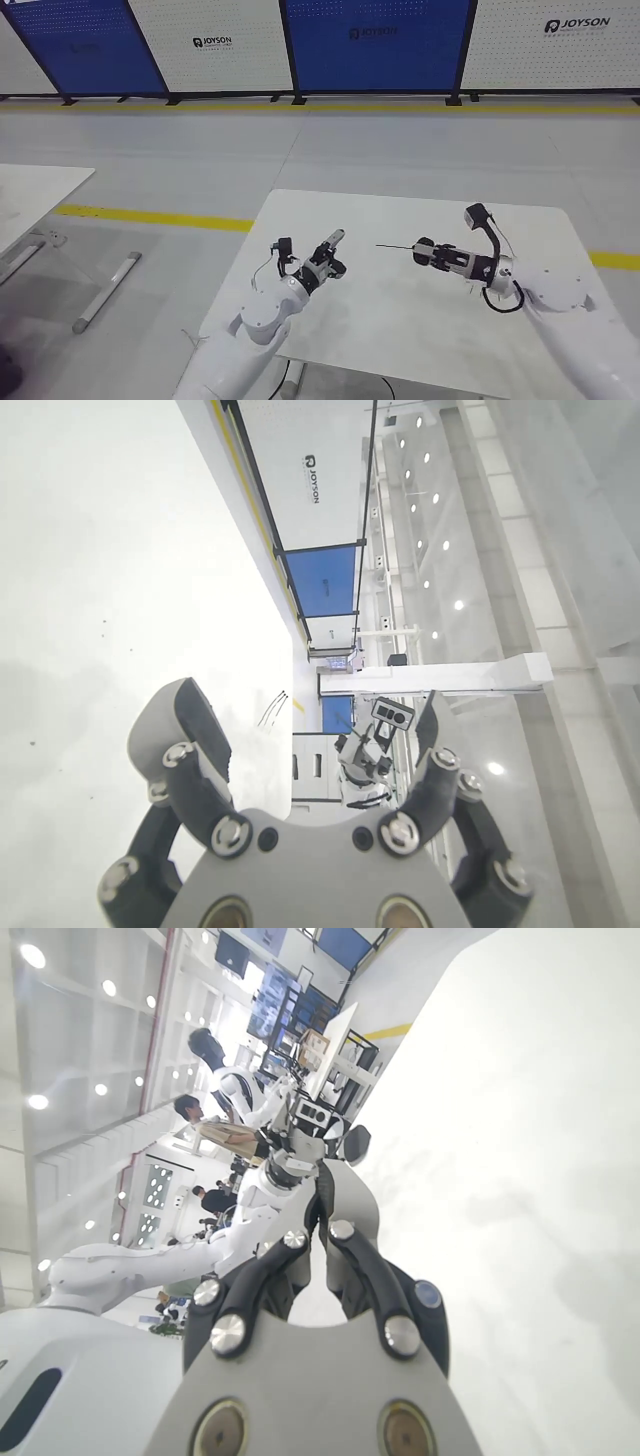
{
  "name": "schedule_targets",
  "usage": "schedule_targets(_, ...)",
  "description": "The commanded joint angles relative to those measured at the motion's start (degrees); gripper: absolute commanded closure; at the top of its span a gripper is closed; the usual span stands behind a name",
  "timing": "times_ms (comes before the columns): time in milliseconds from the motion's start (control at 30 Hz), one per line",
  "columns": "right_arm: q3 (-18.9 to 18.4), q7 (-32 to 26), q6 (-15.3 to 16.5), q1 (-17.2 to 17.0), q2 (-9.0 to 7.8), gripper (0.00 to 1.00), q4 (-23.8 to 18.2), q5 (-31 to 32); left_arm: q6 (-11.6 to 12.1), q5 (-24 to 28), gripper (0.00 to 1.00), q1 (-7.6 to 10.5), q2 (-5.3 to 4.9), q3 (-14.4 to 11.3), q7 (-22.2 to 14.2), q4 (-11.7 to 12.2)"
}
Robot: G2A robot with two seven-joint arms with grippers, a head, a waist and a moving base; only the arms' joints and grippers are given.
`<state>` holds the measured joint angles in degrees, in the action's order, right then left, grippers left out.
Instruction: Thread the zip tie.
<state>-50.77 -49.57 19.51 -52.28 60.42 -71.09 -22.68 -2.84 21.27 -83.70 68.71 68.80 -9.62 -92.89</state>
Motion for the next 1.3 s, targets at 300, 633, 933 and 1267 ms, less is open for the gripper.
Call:
schedule_targets(300,2.64,2.78,-0.03,-0.48,3.14,1.0,2.77,0.23,5.06,5.76,0.0,1.78,1.04,-2.22,0.24,5.05)
schedule_targets(633,2.34,5.79,-0.03,-2.05,3.62,1.0,1.36,-0.12,5.99,4.2,0.0,1.45,1.02,-3.1,-1.59,5.41)
schedule_targets(933,4.61,7.15,-0.03,-2.34,5.85,1.0,3.43,0.94,15.34,4.7,0.0,0.57,1.64,-5.6,-2.92,6.55)
schedule_targets(1267,4.61,7.15,-0.03,-2.34,5.85,1.0,3.43,0.94,15.72,3.23,0.0,1.07,1.83,-6.46,-2.23,6.24)
